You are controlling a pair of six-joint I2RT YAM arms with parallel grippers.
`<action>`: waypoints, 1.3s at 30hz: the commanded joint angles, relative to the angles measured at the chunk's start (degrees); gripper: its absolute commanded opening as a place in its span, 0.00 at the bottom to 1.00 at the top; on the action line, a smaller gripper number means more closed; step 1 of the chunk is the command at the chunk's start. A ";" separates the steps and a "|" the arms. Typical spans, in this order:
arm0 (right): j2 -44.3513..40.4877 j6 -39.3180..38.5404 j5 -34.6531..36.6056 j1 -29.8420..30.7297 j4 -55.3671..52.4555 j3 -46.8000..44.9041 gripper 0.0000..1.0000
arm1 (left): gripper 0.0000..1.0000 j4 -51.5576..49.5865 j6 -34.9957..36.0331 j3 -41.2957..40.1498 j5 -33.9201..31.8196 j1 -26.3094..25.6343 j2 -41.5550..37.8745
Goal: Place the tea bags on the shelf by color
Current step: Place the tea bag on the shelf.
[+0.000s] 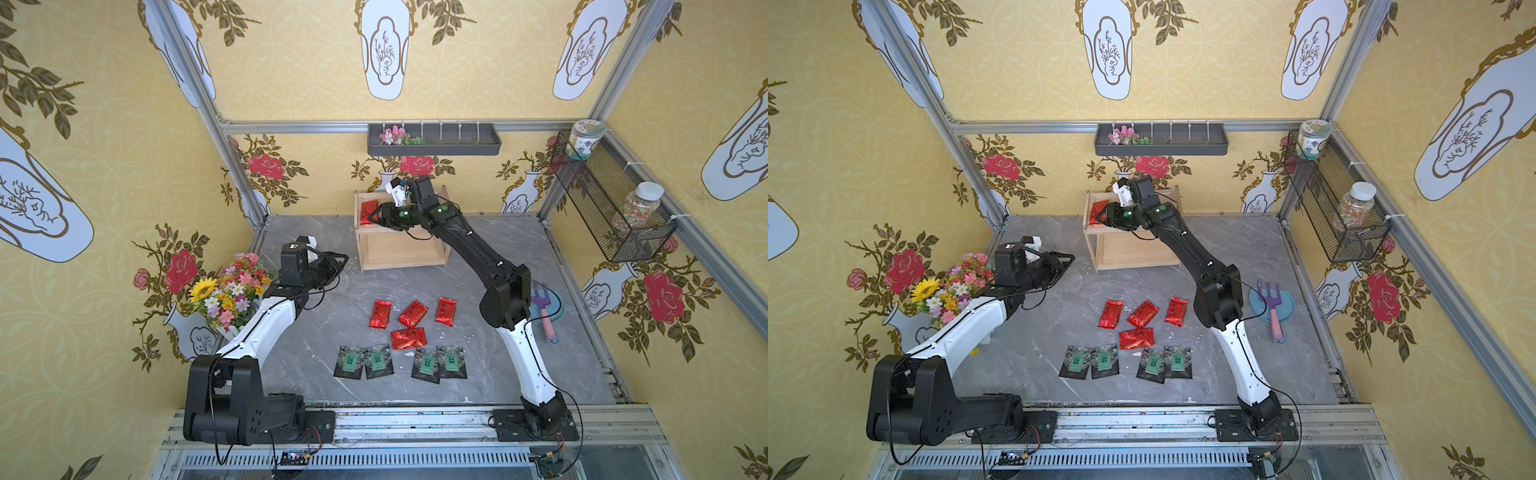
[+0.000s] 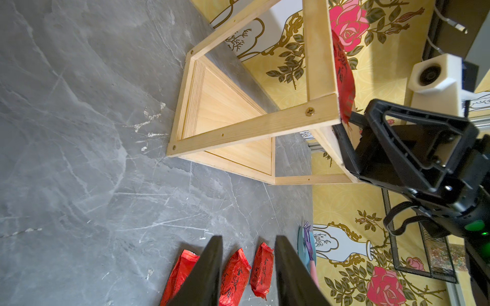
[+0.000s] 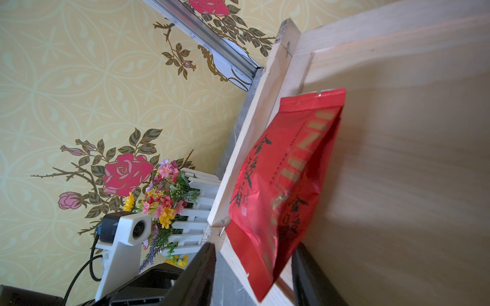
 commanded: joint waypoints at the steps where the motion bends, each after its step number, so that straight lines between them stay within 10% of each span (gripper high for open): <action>1: 0.62 -1.16 1.72 -0.10 -0.41 0.62 0.53 | 0.38 1.40 0.00 -0.52 0.82 0.03 0.15; 22: 1.53 -5.94 8.08 0.19 -3.14 4.07 0.78 | 0.39 2.51 -0.59 -1.11 1.85 0.08 0.02; 39: 2.78 -5.63 7.59 1.59 0.37 4.99 0.78 | 0.39 2.69 -0.74 -1.39 1.98 0.08 0.28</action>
